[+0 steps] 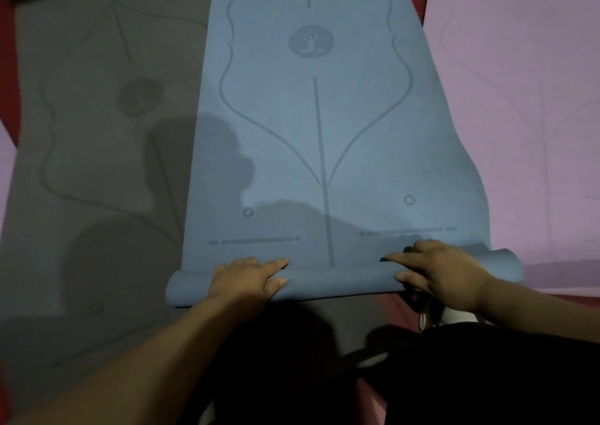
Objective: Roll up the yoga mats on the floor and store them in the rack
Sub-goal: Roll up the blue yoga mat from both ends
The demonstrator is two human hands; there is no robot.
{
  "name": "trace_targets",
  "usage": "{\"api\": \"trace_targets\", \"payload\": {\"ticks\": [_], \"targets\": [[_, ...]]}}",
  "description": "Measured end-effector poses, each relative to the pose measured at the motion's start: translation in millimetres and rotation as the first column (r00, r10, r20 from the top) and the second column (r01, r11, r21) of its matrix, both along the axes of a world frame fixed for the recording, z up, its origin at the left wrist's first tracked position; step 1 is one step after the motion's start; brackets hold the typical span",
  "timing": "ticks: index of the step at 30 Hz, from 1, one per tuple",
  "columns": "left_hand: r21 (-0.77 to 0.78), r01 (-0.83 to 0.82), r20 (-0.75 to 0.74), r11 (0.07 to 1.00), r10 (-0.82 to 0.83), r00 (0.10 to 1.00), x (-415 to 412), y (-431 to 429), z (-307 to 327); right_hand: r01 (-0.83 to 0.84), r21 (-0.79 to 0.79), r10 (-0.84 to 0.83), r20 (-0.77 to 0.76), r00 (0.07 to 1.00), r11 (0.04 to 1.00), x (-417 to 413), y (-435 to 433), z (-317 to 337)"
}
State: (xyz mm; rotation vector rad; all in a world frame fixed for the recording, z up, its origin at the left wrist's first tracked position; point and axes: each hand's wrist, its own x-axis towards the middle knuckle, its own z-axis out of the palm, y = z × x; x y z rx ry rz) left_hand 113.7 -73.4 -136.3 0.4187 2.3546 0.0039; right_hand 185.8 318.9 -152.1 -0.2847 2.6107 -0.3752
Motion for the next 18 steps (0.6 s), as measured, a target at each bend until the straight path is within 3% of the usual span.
{"api": "trace_targets", "payload": {"ticks": [6, 10, 13, 18], "targets": [[0.185, -0.171, -0.239, 0.968, 0.214, 0.947, 6, 6, -7, -0.009, 0.109, 0.025, -0.147, 0.989, 0.994, -6, -3, -5], [0.383, -0.148, -0.391, 0.912, 0.305, 0.868, 24, 9, -25, 0.047, 0.010, -0.039, -0.389, 0.920, 0.999, -2, -16, -4], [0.421, -0.028, -0.472, 0.907, 0.245, 0.847, 30, -3, -33, 0.048, -0.009, -0.046, -0.491, 0.870, 0.999, 8, -27, -8], [0.384, 0.138, -0.466, 0.913, 0.063, 0.883, 22, -17, -37, 0.057, -0.009, -0.056, -0.413, 0.909, 0.998, 24, -23, -5]]}}
